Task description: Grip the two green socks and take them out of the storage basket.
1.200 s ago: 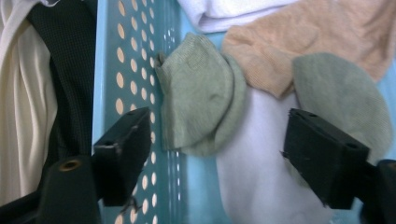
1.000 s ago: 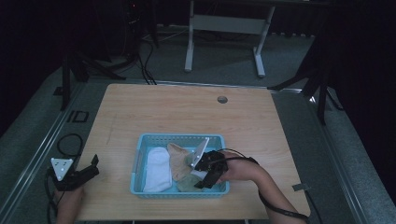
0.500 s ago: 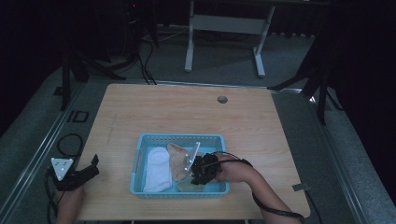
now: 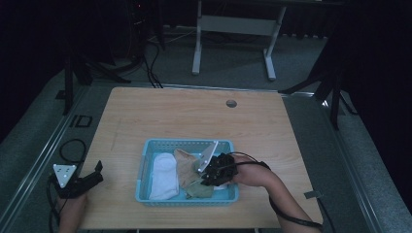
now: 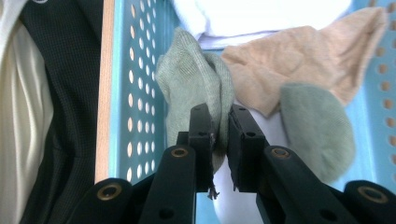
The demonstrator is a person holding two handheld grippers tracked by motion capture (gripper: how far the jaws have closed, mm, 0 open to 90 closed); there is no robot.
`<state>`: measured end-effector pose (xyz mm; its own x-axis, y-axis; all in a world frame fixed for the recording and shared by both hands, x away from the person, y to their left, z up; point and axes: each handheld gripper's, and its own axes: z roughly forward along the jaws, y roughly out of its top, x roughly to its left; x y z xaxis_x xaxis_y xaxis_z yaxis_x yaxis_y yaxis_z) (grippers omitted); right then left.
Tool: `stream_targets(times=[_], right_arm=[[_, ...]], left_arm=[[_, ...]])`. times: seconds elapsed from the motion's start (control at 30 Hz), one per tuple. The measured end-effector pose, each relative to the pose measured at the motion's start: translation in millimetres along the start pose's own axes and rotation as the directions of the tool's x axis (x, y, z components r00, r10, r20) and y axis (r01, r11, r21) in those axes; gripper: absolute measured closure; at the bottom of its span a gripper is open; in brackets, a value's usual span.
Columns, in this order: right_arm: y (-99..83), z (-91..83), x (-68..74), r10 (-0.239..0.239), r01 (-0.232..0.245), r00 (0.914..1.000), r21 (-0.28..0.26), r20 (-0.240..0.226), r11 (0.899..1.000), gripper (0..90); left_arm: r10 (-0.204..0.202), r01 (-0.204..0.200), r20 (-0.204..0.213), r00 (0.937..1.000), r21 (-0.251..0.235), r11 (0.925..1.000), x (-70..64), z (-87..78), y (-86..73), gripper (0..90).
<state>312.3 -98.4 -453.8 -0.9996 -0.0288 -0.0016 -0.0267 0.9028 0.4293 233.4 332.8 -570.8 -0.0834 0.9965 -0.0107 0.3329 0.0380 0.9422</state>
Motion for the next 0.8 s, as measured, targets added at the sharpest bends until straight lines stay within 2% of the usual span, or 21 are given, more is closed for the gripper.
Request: stream_targets(times=[0.27,0.47,0.7,0.8], right_arm=[[-6.3,-34.6,-2.5,0.036,-0.032,0.9979,-0.064,0.054,0.997,80.8],[-17.6,-62.2,-3.9,0.062,-0.05,0.9924,-0.108,0.106,0.993,80.8],[-43.8,-90.3,-2.8,0.114,-0.09,0.9807,-0.146,0.159,0.985,80.8],[-59.6,-103.1,-1.8,0.148,-0.119,0.9743,-0.17,0.17,0.978,80.8]], left_arm=[[0.002,-0.002,-0.001,1.0,0.001,1.0,0.0,0.0,0.1,0.4],[0.003,-0.003,-0.002,1.0,0.001,1.0,-0.2,-0.2,0.0,0.4],[0.003,-0.003,-0.003,1.0,0.001,1.0,-0.2,-0.1,0.0,0.4],[0.003,-0.003,-0.004,1.0,0.002,1.0,-0.4,-0.1,-0.1,0.4]])
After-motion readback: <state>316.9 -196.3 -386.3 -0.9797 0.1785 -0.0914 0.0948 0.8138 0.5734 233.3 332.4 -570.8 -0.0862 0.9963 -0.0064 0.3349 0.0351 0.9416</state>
